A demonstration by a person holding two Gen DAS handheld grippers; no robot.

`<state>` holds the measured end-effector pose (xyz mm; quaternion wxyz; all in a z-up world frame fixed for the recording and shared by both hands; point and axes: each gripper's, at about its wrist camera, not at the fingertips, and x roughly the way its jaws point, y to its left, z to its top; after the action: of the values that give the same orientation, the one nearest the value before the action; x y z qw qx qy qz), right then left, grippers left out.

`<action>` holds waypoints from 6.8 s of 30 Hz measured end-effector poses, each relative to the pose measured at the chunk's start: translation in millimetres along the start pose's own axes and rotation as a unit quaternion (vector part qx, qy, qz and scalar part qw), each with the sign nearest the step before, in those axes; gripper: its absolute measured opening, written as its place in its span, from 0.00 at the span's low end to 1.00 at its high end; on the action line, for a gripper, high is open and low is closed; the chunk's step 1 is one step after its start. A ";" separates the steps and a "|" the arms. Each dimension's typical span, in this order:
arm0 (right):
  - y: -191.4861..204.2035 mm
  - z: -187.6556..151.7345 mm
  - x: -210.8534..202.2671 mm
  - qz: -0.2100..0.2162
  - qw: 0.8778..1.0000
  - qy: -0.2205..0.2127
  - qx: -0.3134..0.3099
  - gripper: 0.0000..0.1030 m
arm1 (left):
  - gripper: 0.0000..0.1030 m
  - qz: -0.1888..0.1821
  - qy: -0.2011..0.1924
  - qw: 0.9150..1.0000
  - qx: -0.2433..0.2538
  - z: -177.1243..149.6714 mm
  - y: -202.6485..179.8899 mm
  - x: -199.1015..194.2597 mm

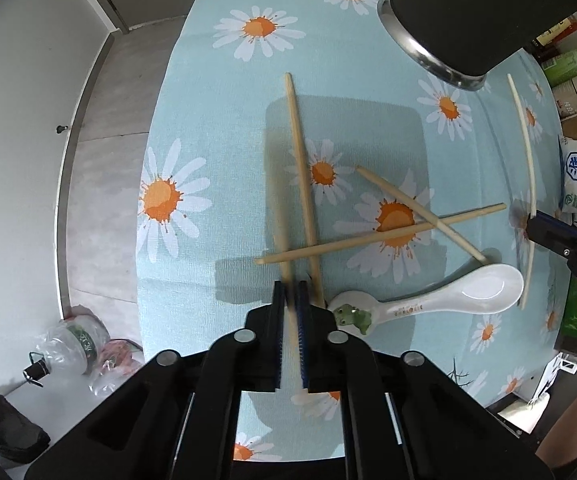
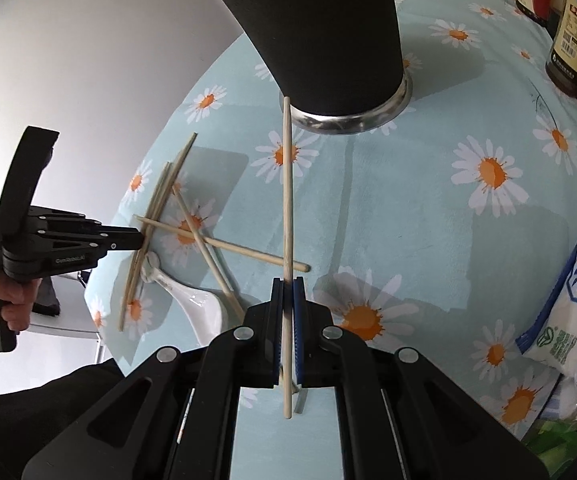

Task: Organize utensils
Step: 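Lower the left gripper onto a loose wooden chopstick and close it, then lift the chopstick with the left gripper while the right gripper carries its chopstick toward the holder, then lower the chopstick into the black holder and open the left gripper while the right gripper dips its chopstick in, then withdraw both grippers from the holder and move them back over the table, then lower the left gripper onto a loose wooden chopstick and close it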

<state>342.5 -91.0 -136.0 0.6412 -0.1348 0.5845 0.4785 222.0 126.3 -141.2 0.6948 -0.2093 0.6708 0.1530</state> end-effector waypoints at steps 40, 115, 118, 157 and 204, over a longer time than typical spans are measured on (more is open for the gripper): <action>75.8 35.9 -52.0 0.027 0.995 -0.094 -0.002 0.05 | 0.04 -0.145 -0.193 0.970 0.038 -0.7 49.5 -96.4; 14.2 114.7 -112.9 -0.070 0.879 -0.461 0.101 0.06 | 0.05 -0.213 -0.513 0.806 0.203 110.7 -65.4 -155.7; 16.0 111.9 -115.4 -0.073 0.878 -0.462 0.102 0.06 | 0.25 -0.213 -0.505 0.813 0.196 111.4 -63.8 -154.0; 112.3 56.4 -94.6 -0.073 0.972 -0.180 -0.128 0.31 | 0.26 -0.193 -0.428 0.871 0.143 0.9 31.3 -162.5; 119.5 54.3 70.5 -0.135 0.931 0.218 -0.259 0.05 | 0.26 -0.238 -0.215 0.947 0.011 -60.6 73.3 -11.9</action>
<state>274.1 41.4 -136.5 0.4996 -0.4742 0.5420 0.4814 132.6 160.4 -136.4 0.8411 -0.3175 0.4376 0.0173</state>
